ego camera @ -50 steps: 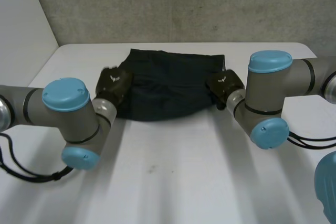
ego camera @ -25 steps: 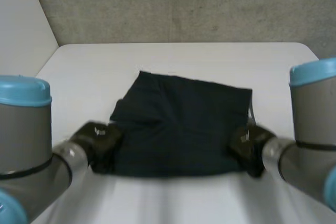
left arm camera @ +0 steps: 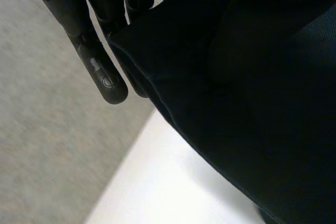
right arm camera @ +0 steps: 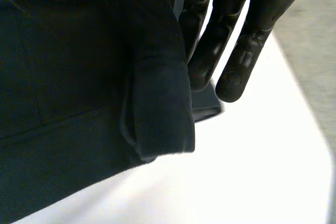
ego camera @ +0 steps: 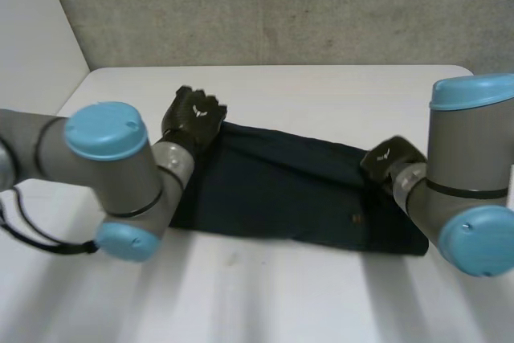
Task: Fold the shorts.
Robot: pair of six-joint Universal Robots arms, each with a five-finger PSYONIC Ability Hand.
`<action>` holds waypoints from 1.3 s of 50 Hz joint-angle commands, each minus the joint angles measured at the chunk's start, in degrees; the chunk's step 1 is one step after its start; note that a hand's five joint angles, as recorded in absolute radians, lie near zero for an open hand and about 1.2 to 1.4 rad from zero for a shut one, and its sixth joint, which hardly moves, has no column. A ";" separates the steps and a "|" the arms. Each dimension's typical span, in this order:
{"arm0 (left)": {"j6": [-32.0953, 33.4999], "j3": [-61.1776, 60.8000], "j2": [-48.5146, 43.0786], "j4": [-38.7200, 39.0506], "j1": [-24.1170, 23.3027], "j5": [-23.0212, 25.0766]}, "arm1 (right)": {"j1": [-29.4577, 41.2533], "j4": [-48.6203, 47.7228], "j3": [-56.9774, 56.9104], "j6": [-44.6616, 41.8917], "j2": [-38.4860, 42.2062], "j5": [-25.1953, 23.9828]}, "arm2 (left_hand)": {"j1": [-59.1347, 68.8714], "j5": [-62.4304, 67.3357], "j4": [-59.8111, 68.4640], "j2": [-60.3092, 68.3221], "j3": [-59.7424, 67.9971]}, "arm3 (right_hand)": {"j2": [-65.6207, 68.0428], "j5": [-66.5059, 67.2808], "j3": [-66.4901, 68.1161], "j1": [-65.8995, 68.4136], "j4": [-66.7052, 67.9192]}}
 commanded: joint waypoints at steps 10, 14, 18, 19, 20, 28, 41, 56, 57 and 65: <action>3.27 19.68 -22.22 13.63 -0.26 2.05 | -0.86 -23.60 -13.59 -8.22 19.06 0.48 | 14.14 13.25 11.01 11.38 11.73 | -9.36 -8.03 -9.79 1.72 -10.46; 3.62 19.59 -23.45 18.02 -0.43 1.97 | -1.65 -27.81 -14.74 -7.60 19.76 0.30 | -51.88 -52.77 -55.00 -54.63 -54.29 | -48.45 -47.12 -48.88 -37.37 -49.55; 3.27 18.55 -22.49 19.26 -0.61 1.18 | -2.61 -30.64 -14.83 -6.46 17.84 0.56 | -55.48 -56.37 -58.60 -58.23 -57.89 | -57.17 -55.84 -57.60 -46.09 -58.26; 3.10 18.11 -22.05 19.17 -0.78 0.91 | -2.88 -30.55 -14.74 -5.76 16.96 0.65 | -55.48 -56.37 -58.60 -58.23 -57.89 | -57.17 -55.84 -57.60 -46.09 -58.26; 2.92 17.49 -21.53 19.17 -0.78 0.65 | -3.23 -30.46 -14.39 -4.71 15.82 0.65 | -55.64 -56.53 -58.77 -58.40 -58.06 | -57.17 -55.84 -57.60 -46.09 -58.26; -3.49 5.72 -6.95 18.91 -0.61 0.21 | -5.51 -22.30 -9.91 11.81 2.64 -0.23 | -55.48 -56.37 -58.60 -58.23 -57.89 | -57.17 -55.84 -57.60 -46.09 -58.26; -22.99 -9.05 11.52 -3.48 -1.13 0.38 | -11.31 3.29 4.06 26.41 -7.74 -15.25 | -54.30 -55.19 -57.43 -57.06 -56.71 | -51.20 -49.87 -51.63 -40.12 -52.29; -31.53 -13.01 11.18 -12.12 -1.22 0.56 | -12.72 -18.94 19.19 24.75 -1.78 -14.82 | -54.64 -55.53 -57.76 -57.39 -57.05 | -35.75 -34.42 -36.18 -24.67 -36.84; -31.53 -12.93 11.00 -12.12 -1.22 0.56 | -12.72 -19.38 19.01 24.22 -1.07 -14.56 | -54.64 -55.53 -57.76 -57.39 -57.05 | -33.89 -32.56 -34.32 -22.81 -34.99; -31.53 -13.10 10.91 -12.12 -1.40 0.47 | -13.25 -21.41 18.39 19.12 0.69 -11.04 | -54.97 -55.86 -58.10 -57.73 -57.39 | 12.83 14.16 12.40 23.91 11.74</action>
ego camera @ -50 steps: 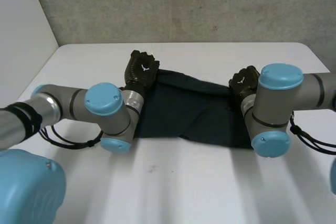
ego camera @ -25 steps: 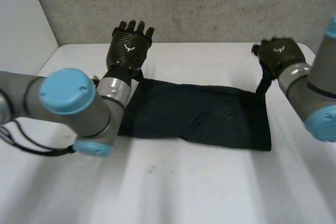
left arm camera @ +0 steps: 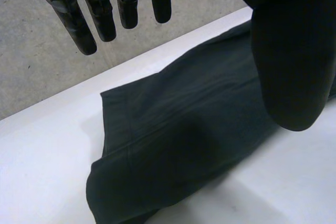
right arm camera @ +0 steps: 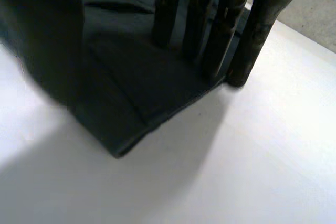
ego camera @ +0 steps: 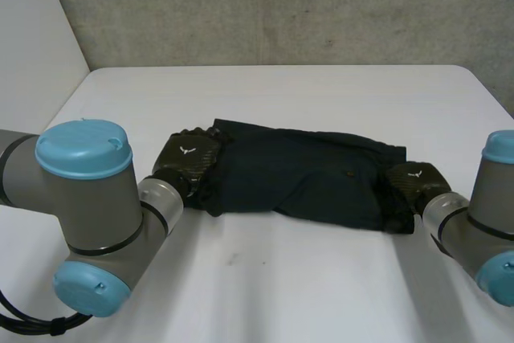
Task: Fold the shorts.
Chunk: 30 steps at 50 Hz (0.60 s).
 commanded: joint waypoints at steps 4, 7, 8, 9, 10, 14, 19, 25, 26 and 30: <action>0.27 -0.46 -0.02 0.31 -0.23 -0.11 | -0.66 -1.35 0.06 -6.32 -1.93 3.90 | -0.25 -1.74 -0.98 -1.08 -1.64 | 48.97 50.22 48.85 53.27 49.06; 0.27 -0.72 0.33 0.31 -0.15 -0.20 | -1.01 0.32 1.20 -10.00 -6.68 3.90 | -0.42 -1.91 -1.15 -1.25 -1.80 | 48.97 50.22 48.85 53.27 49.06; 0.27 -0.81 0.51 0.31 -0.15 -0.20 | -1.27 1.11 1.47 -11.67 -7.56 3.90 | -0.42 -1.91 -1.15 -1.25 -1.81 | 48.97 50.22 48.85 53.27 49.06; 0.27 -0.81 0.51 0.31 -0.06 -0.20 | -1.88 1.99 1.64 -13.43 -8.35 3.90 | -0.42 -1.91 -1.15 -1.25 -1.81 | 48.97 50.22 48.85 53.27 49.06; 0.27 -0.81 0.60 0.31 -0.06 -0.20 | -3.19 3.56 1.99 -17.36 -8.97 4.08 | -0.42 -1.91 -1.15 -1.25 -1.81 | 48.97 50.22 48.85 53.27 49.06; 0.27 -0.90 1.39 0.22 0.12 -0.29 | -6.71 6.30 1.56 -29.91 -9.59 4.25 | -0.42 -1.91 -1.15 -1.25 -1.81 | 48.97 50.22 48.85 53.27 49.06; 0.27 -0.90 1.74 0.14 0.21 -0.29 | -7.08 5.16 -0.63 -44.62 -9.77 3.55 | -0.42 -1.91 -1.15 -1.25 -1.81 | 48.97 50.22 48.85 53.27 49.06; 0.19 -0.81 1.83 0.22 0.12 -0.38 | 4.94 1.74 -6.96 -51.32 -9.33 -0.66 | -0.59 -2.08 -1.32 -1.42 -1.97 | 48.97 50.22 48.85 53.27 49.06; 0.27 -0.81 1.83 0.22 0.12 -0.38 | 8.10 0.86 -8.88 -51.32 -9.07 -3.54 | -0.59 -2.08 -1.32 -1.42 -1.97 | 48.97 50.22 48.85 53.27 49.06; 0.19 -0.72 2.18 0.22 0.21 -0.55 | 15.66 0.24 -12.32 -51.32 -5.40 -12.76 | -0.59 -2.08 -1.32 -1.42 -1.97 | 48.97 50.22 48.85 53.27 49.06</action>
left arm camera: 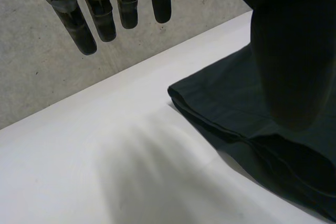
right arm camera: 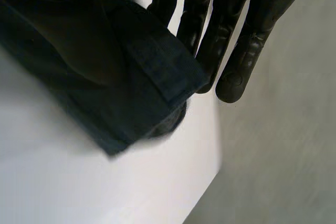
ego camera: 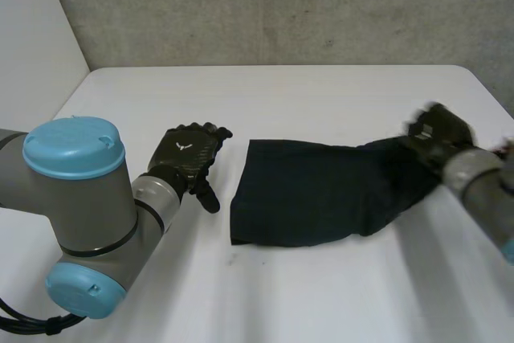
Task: Fold the shorts.
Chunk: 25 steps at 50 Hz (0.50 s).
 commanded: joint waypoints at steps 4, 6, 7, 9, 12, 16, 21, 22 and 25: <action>-0.11 0.10 1.36 0.12 0.55 -0.73 | 20.09 -1.94 -8.65 0.10 8.66 -19.81 | -0.59 -2.08 -1.33 -1.42 -1.97 | 11.81 15.37 12.58 29.10 11.81; -0.20 0.19 1.97 0.12 0.99 -1.61 | 22.05 -1.94 -9.18 1.16 10.16 -21.85 | -0.59 -2.08 -1.33 -1.42 -1.98 | 11.81 15.37 12.58 29.10 11.81; -0.20 0.19 2.15 0.12 1.08 -2.05 | 22.84 -1.94 -9.36 1.95 11.13 -22.47 | -0.59 -2.08 -1.33 -1.42 -1.97 | 11.81 15.37 12.58 29.10 11.81; -0.20 0.63 2.50 0.20 1.00 -3.01 | 23.81 -1.94 -9.89 5.28 13.77 -22.91 | -0.75 -2.25 -1.50 -1.59 -2.14 | 11.81 15.37 12.58 29.10 11.81; -0.20 1.15 2.59 0.21 1.00 -3.98 | 23.99 -2.03 -11.46 12.29 14.65 -22.39 | -0.92 -2.42 -1.66 -1.76 -2.31 | -22.90 -19.34 -22.13 -5.61 -22.90; -0.11 3.00 2.76 0.73 1.08 -5.30 | 23.90 -1.86 -14.01 25.62 13.25 -16.97 | -0.76 -2.25 -1.50 -1.59 -2.14 | -58.19 -54.63 -57.42 -40.90 -58.19; 0.07 6.24 2.24 1.44 1.08 -5.22 | 22.15 -1.24 -14.99 45.69 7.37 -7.63 | -0.75 -2.25 -1.50 -1.59 -2.14 | -58.19 -54.63 -57.42 -40.90 -58.19; 0.07 6.86 2.06 1.44 1.00 -5.22 | 21.18 -1.07 -14.99 48.59 6.57 -6.58 | -0.75 -2.25 -1.50 -1.59 -2.14 | -58.19 -54.63 -57.42 -40.90 -58.19; 0.15 8.88 1.45 1.44 0.47 -4.78 | 16.79 0.77 -14.99 57.48 4.28 -4.90 | -0.75 -2.25 -1.50 -1.59 -2.14 | -58.19 -54.63 -57.42 -40.90 -58.19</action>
